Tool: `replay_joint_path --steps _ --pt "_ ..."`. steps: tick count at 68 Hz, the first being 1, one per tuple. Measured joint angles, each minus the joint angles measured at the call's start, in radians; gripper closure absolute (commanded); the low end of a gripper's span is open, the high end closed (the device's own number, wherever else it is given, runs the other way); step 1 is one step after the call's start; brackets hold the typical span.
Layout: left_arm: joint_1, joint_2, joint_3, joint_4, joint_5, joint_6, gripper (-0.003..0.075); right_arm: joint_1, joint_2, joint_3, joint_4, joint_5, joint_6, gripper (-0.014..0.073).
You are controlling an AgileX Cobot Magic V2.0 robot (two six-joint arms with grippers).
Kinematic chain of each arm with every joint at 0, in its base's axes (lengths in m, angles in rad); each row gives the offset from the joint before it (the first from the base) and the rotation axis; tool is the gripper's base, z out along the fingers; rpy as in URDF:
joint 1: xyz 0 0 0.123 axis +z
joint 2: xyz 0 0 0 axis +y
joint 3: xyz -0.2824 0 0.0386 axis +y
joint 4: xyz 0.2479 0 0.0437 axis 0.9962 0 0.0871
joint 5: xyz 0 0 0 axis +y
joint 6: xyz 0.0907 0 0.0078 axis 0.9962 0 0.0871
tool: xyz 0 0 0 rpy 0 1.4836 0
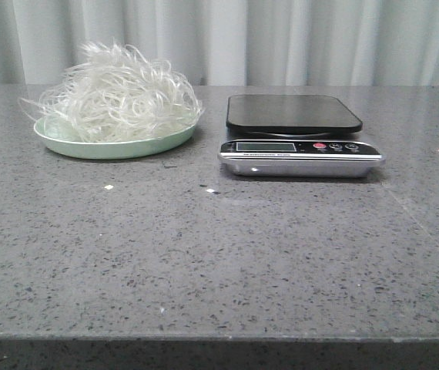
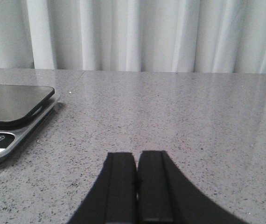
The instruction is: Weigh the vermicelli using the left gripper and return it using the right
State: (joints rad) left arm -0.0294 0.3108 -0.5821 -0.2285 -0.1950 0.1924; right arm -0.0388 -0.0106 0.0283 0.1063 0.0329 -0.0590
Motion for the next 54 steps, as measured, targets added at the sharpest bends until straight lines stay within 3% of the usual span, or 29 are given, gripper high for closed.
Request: replay_joint_path --steps 7,15,22,29,37,54 --pt "0.000 0.116 -0.094 0.000 0.038 0.000 0.0582 0.000 0.000 0.000 0.000 0.000 0.000 0.0443" --pt "0.000 0.243 -0.220 0.000 0.183 0.000 0.0561 0.000 0.000 0.000 0.000 0.000 0.000 0.0443" --pt "0.000 0.368 -0.328 0.000 0.336 0.000 0.0455 0.000 0.000 0.000 0.000 0.000 0.000 0.0443" --pt "-0.020 0.482 -0.431 0.002 0.427 0.024 0.0279 0.000 0.000 0.000 0.000 0.000 0.000 0.0443" --pt "-0.068 0.599 -0.523 0.002 0.474 0.050 0.0183 0.000 0.000 0.000 0.000 0.000 0.000 0.0443" --pt "-0.166 0.856 -0.681 0.002 0.651 0.071 0.0147 0.000 0.000 0.000 0.000 0.000 0.000 0.0443"
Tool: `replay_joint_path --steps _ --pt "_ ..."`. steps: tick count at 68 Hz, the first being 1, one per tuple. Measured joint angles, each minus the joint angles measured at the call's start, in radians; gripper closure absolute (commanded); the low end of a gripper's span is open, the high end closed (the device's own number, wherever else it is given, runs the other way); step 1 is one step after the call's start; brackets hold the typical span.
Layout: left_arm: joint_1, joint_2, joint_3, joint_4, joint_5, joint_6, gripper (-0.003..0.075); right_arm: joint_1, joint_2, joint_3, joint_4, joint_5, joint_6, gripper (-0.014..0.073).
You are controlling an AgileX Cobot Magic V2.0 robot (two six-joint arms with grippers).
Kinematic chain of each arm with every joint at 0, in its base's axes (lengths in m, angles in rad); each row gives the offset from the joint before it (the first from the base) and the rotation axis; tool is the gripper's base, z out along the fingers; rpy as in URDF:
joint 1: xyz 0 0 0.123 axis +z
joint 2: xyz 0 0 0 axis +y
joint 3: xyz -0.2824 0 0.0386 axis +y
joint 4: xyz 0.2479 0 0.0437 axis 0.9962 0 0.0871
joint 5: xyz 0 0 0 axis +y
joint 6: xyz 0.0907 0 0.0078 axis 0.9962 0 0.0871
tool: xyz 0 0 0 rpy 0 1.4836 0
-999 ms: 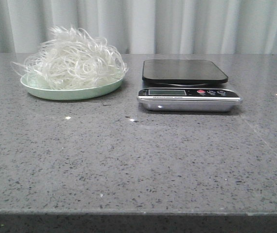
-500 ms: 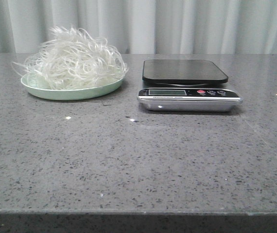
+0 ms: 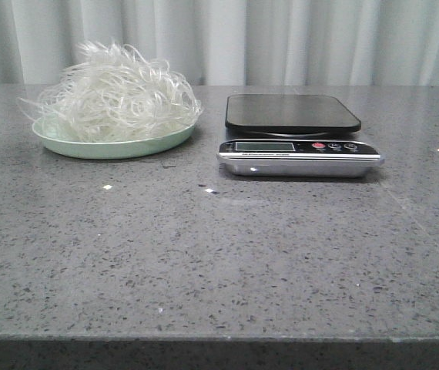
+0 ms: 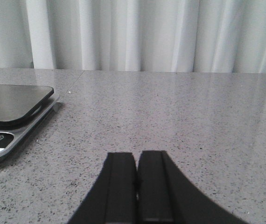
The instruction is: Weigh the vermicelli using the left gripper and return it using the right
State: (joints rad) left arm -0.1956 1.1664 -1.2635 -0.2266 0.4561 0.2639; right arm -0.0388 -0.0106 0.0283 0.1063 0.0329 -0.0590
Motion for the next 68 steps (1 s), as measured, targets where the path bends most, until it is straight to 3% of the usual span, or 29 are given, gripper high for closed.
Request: replay_joint_path --steps 13,28,68 --pt "-0.009 0.182 -0.044 -0.032 0.128 0.025 0.0101 0.000 0.000 0.000 0.000 0.000 0.000 0.0443" --pt "-0.009 0.371 -0.048 -0.234 0.206 0.196 0.0085 0.000 0.000 0.000 0.000 0.002 0.000 0.0443" --pt "-0.014 0.505 -0.048 -0.381 0.153 0.363 0.0085 0.000 0.000 0.000 0.000 0.012 0.000 0.0443"
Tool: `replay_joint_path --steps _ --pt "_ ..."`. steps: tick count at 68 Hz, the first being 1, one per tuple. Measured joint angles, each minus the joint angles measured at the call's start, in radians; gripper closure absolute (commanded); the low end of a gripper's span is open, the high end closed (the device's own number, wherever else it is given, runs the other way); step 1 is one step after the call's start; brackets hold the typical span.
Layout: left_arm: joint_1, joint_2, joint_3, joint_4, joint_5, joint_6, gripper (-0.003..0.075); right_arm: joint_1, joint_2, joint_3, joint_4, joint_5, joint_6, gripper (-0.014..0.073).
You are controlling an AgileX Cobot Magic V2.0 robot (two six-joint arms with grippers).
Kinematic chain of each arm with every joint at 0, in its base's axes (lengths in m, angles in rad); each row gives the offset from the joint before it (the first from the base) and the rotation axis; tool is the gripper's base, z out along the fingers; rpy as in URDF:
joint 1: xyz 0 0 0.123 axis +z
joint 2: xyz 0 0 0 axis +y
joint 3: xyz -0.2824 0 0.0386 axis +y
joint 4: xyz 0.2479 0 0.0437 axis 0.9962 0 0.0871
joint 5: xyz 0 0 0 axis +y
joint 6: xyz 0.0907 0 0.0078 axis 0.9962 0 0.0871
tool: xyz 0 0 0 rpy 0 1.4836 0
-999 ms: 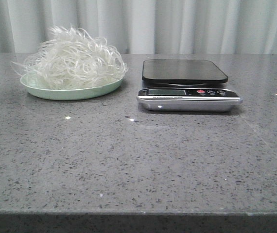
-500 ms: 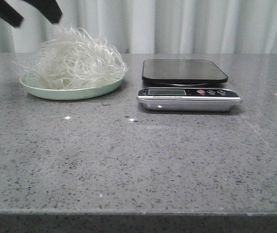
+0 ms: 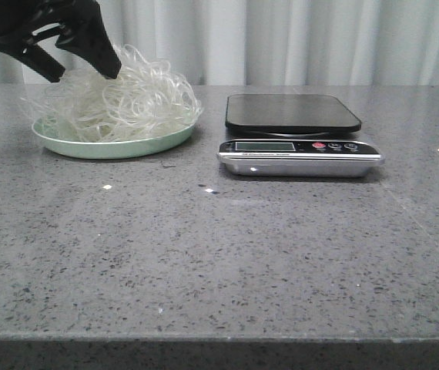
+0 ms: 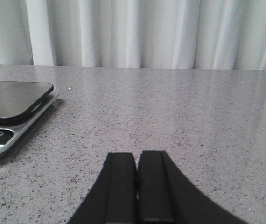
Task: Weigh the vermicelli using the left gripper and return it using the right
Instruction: 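Lower the left gripper into the vermicelli pile and close on it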
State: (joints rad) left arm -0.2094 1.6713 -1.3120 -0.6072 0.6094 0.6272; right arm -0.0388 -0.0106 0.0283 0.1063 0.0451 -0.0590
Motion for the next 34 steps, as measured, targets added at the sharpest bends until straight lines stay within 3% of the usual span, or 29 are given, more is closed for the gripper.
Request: replay_joint_path --steps 23,34 --pt "-0.035 0.079 -0.007 -0.014 -0.046 0.013 0.0099 0.000 0.000 0.000 0.000 0.009 0.000 0.0443" --pt "-0.045 0.094 -0.008 -0.023 -0.052 0.013 0.0219 0.000 0.000 0.000 0.000 0.011 0.000 0.0443"
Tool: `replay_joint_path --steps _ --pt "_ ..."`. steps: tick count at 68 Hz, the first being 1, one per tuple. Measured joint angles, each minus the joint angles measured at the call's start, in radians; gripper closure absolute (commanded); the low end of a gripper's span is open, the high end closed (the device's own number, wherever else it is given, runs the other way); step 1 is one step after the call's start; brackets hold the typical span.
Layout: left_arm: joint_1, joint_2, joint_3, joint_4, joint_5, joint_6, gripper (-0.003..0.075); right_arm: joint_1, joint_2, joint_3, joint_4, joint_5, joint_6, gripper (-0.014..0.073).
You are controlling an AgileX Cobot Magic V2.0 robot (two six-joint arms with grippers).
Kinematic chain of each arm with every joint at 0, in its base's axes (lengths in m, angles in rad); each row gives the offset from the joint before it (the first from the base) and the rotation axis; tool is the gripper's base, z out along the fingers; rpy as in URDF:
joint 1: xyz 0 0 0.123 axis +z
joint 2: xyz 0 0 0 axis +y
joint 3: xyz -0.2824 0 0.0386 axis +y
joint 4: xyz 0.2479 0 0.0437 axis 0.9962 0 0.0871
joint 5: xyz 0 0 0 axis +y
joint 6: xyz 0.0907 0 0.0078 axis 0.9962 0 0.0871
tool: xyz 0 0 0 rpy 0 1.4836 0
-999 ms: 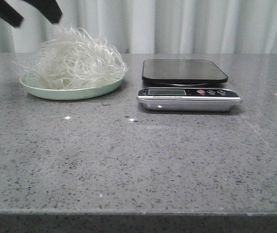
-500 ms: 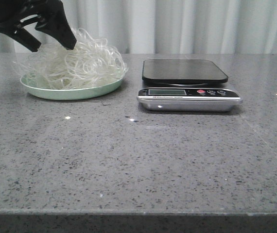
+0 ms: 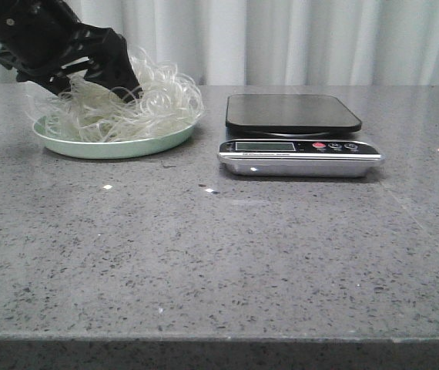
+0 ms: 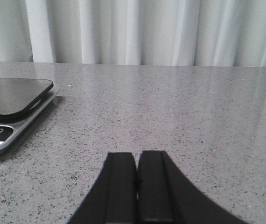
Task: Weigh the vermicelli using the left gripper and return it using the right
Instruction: 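Lower the left gripper into the vermicelli pile and close on it, then lift the vermicelli with the left gripper and carry it over the scale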
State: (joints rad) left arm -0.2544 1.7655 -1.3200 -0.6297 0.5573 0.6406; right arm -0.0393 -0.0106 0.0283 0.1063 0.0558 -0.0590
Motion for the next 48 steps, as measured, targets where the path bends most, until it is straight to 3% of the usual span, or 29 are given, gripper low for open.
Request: replay_joint_path --steps 8,15,48 --pt "0.000 0.000 0.000 -0.002 -0.002 0.000 0.0391 0.000 0.000 0.000 0.000 0.002 0.000 0.0443" --pt "0.000 0.000 0.000 -0.002 -0.003 0.000 0.0596 0.000 0.000 0.000 0.000 0.002 0.000 0.0443" --pt "0.000 -0.034 -0.080 0.009 0.040 0.002 0.0580 0.000 0.000 0.000 0.000 0.002 0.000 0.0443"
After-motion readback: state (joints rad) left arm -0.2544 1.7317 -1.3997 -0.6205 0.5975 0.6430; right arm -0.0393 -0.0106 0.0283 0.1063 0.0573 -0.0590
